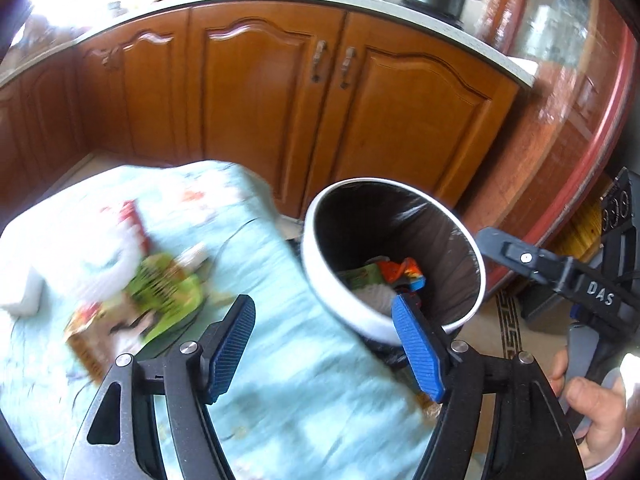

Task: Collect trash
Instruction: 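Open both tools to drop the net and bag into the bin, then grasp the second foam net with the left tool while the right tool grasps the green pouch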

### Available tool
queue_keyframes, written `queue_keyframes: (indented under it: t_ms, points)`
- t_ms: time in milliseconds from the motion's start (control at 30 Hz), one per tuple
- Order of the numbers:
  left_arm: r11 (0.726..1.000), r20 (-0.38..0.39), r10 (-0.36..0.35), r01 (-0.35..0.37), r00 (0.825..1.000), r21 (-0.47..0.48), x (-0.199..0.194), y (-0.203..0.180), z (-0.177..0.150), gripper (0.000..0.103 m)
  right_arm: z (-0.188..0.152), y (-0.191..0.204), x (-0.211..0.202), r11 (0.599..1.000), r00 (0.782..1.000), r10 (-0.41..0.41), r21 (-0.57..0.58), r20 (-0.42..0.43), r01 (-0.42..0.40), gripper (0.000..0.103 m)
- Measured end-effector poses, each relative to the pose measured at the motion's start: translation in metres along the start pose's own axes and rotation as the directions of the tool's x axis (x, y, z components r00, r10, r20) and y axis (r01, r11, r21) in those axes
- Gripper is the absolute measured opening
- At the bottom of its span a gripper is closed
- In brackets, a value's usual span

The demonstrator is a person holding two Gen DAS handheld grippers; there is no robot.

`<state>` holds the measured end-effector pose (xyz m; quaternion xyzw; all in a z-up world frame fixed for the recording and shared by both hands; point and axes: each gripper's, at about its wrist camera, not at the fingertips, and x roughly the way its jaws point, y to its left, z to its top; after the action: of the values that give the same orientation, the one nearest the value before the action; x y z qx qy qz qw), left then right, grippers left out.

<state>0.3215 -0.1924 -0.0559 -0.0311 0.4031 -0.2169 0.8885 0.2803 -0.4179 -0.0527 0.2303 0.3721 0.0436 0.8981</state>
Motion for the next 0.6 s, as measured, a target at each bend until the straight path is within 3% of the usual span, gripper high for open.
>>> queue_keyframes:
  t_ms: [600]
  points:
    - [0.970,0.063,0.148,-0.133,0.987,-0.203,-0.084,0.093,-0.042,0.071,-0.047,0.090,0.046,0.990,0.985,0.117,-0.069,-0.128,-0.127,0.079]
